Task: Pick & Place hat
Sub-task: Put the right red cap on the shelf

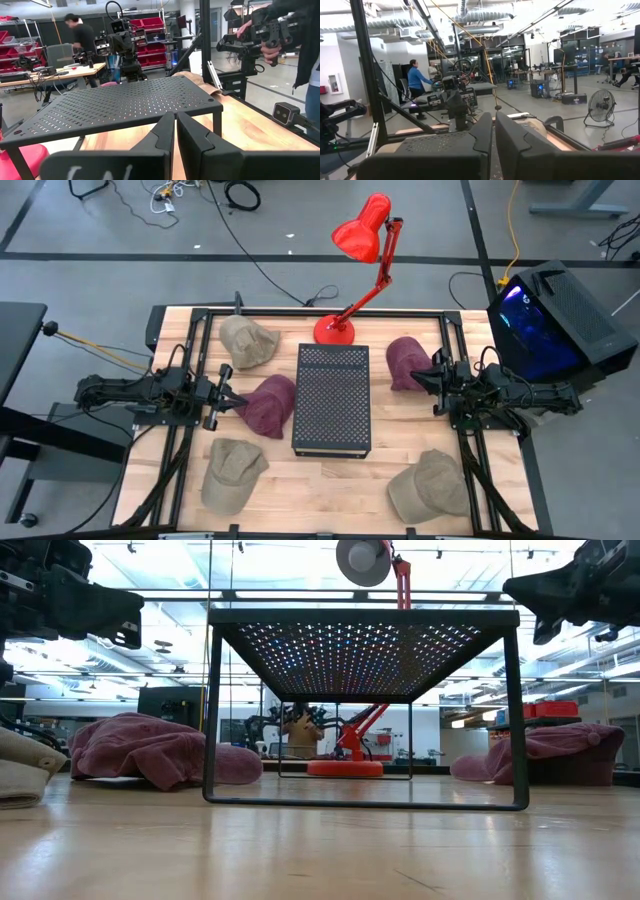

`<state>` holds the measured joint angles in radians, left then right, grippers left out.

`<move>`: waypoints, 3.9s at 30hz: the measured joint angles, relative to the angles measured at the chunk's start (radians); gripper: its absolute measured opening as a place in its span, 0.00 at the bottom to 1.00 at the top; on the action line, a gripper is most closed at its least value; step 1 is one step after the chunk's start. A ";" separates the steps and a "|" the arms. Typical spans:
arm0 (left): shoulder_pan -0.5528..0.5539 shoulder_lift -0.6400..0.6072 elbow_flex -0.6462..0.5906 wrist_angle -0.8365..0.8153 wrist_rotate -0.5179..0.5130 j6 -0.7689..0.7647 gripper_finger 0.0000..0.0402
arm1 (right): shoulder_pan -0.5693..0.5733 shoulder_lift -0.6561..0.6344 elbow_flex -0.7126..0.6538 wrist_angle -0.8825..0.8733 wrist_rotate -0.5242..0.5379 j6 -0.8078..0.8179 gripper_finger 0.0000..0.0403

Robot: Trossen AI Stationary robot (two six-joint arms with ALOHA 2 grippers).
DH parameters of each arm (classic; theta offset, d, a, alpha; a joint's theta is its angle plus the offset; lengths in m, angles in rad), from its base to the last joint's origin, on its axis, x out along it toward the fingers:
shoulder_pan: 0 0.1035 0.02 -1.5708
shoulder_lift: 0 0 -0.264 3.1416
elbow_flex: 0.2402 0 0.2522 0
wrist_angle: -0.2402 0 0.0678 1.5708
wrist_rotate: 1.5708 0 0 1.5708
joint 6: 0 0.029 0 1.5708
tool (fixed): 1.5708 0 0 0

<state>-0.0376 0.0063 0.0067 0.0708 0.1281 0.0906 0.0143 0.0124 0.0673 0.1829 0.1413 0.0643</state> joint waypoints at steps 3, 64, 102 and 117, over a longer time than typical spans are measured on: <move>0.000 0.000 0.000 0.000 0.000 0.000 0.06 | 0.000 0.001 0.000 0.003 0.000 0.001 0.07; 0.000 0.000 0.000 0.000 0.000 0.000 0.06 | 0.000 0.758 1.047 -1.065 0.163 -0.013 0.07; 0.000 0.000 0.000 0.000 0.000 0.000 0.06 | -0.478 0.968 1.047 -1.314 -0.053 0.248 0.49; 0.000 0.000 0.000 0.000 0.000 0.000 0.06 | -0.669 1.078 1.047 -1.524 -0.055 0.241 0.49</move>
<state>-0.0376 0.0063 0.0068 0.0708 0.1280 0.0906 -0.6544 1.0907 1.1145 -1.3414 0.0860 0.3058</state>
